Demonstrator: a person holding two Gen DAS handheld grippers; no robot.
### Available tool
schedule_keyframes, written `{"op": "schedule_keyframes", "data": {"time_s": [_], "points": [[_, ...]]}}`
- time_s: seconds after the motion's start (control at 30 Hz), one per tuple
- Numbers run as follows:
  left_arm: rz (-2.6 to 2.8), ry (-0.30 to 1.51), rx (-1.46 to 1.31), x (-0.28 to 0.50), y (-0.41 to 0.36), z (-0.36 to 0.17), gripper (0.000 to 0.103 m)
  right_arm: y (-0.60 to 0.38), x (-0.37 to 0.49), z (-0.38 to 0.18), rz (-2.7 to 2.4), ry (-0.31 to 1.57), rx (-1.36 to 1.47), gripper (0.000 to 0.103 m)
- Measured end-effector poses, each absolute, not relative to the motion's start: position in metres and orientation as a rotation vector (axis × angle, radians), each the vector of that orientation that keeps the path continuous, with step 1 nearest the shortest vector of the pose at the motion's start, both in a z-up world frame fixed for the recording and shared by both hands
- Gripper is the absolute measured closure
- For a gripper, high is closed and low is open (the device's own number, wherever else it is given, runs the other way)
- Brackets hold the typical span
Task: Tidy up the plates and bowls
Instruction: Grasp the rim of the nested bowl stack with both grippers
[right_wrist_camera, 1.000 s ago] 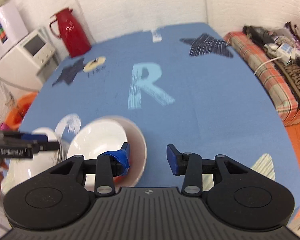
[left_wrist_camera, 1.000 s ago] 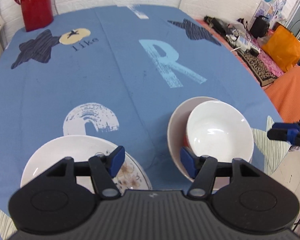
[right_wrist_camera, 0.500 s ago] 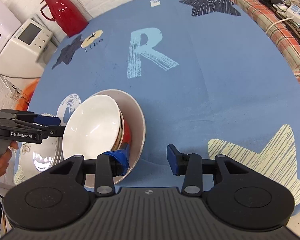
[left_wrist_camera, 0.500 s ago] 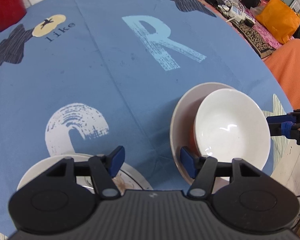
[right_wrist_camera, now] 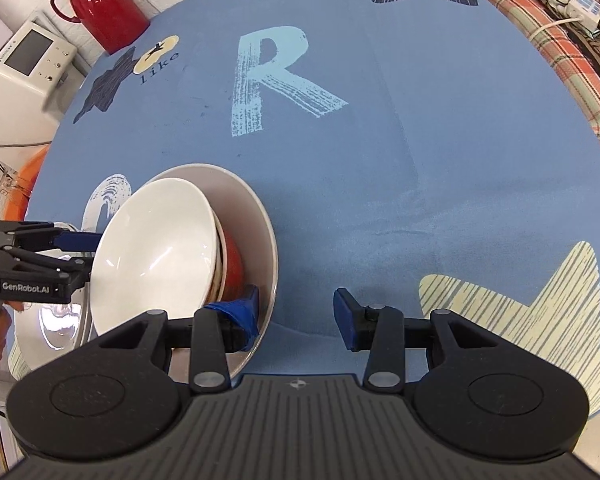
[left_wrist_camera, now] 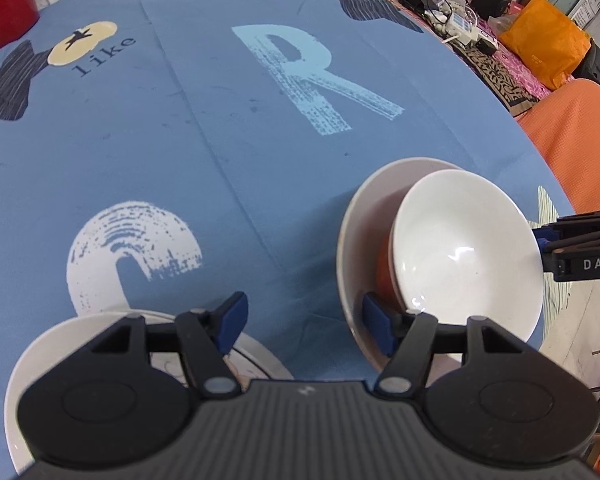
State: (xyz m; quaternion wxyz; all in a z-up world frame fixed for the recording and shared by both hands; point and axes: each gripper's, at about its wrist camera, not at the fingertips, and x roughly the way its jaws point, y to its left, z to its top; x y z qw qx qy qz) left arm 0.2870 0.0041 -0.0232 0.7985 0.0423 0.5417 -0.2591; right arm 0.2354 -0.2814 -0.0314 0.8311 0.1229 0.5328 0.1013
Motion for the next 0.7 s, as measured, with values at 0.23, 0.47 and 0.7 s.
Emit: {"op": "schedule_keyframes", "data": {"time_s": [0.23, 0.47, 0.7], "points": [[-0.578, 1.191, 0.081, 0.294, 0.005, -0.025, 0.036, -0.283, 0.234, -0.038, 0.248, 1.115, 0.273, 0.074], [-0.58, 1.2, 0.046, 0.295, 0.009, -0.028, 0.036, -0.291, 0.241, -0.044, 0.194, 1.19, 0.397, 0.069], [-0.585, 1.22, -0.012, 0.293, 0.012, -0.027, 0.053, -0.287, 0.23, -0.042, 0.196, 1.132, 0.367, 0.069]]}}
